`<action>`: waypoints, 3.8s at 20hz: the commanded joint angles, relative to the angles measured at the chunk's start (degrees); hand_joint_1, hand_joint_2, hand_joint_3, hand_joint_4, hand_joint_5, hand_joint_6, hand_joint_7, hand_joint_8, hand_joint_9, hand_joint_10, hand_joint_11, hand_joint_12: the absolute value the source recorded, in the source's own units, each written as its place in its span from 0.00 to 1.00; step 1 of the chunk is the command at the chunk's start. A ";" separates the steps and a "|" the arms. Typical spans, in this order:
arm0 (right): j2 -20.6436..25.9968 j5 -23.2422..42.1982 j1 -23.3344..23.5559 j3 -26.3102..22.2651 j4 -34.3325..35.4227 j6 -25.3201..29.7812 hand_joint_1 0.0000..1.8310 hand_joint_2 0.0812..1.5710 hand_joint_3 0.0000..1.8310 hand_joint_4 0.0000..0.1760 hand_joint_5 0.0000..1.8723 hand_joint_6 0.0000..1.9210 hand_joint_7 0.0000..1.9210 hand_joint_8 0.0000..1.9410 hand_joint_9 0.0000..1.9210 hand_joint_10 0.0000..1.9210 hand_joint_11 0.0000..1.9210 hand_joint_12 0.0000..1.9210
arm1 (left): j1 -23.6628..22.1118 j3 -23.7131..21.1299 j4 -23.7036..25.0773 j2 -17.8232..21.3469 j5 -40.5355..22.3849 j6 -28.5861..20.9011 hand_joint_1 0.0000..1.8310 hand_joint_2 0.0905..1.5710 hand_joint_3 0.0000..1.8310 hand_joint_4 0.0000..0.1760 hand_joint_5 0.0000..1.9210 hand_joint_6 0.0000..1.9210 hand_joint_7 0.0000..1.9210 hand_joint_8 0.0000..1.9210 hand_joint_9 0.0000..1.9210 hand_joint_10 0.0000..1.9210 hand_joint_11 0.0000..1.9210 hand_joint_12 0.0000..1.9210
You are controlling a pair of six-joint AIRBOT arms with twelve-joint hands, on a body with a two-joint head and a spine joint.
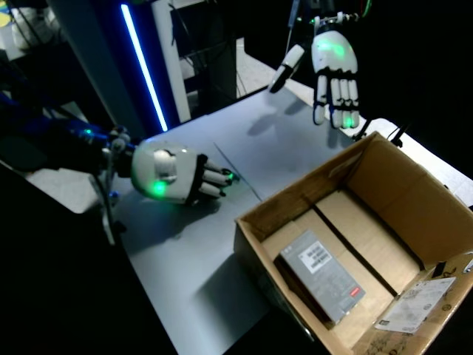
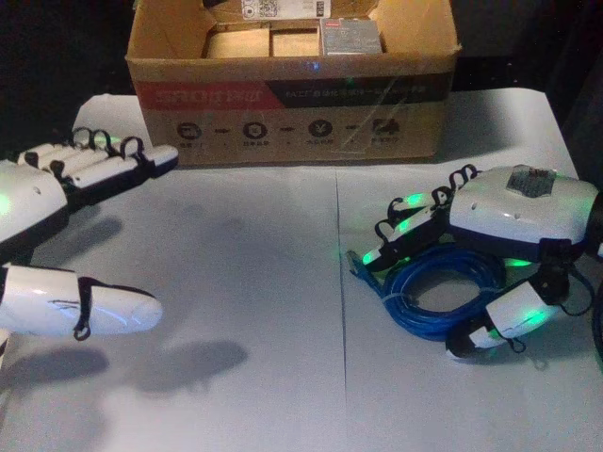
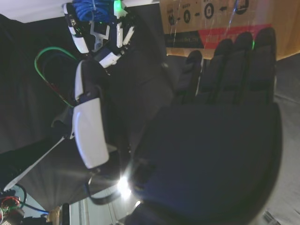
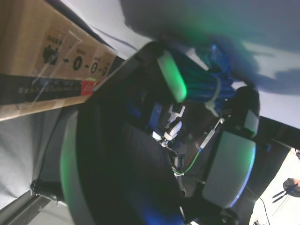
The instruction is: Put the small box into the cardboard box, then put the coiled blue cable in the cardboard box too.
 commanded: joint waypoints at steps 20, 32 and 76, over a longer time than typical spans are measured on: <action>14.48 24.57 8.67 -9.53 3.13 -0.78 0.83 0.79 0.00 0.00 0.47 1.00 0.66 1.00 0.84 1.00 0.91 1.00 | 0.43 0.08 -1.46 -0.13 -8.51 -1.11 0.19 0.58 0.00 1.00 0.02 0.00 0.02 0.00 0.01 0.00 0.01 0.00; 9.82 35.41 17.02 -3.71 11.38 -0.78 0.57 0.83 0.00 0.00 0.34 0.82 0.57 1.00 0.75 1.00 0.84 1.00 | 0.46 0.49 -1.74 -0.83 -9.41 -1.10 0.21 0.55 0.00 1.00 0.02 0.00 0.04 0.00 0.03 0.00 0.00 0.00; 14.56 45.09 -16.03 -11.76 33.81 -0.78 0.37 0.47 0.00 1.00 0.03 0.01 0.00 0.00 0.00 0.00 0.00 0.00 | 15.91 -5.56 -11.53 4.67 -29.90 -1.77 0.26 0.54 0.00 0.93 0.00 0.00 0.00 0.00 0.00 0.00 0.00 0.00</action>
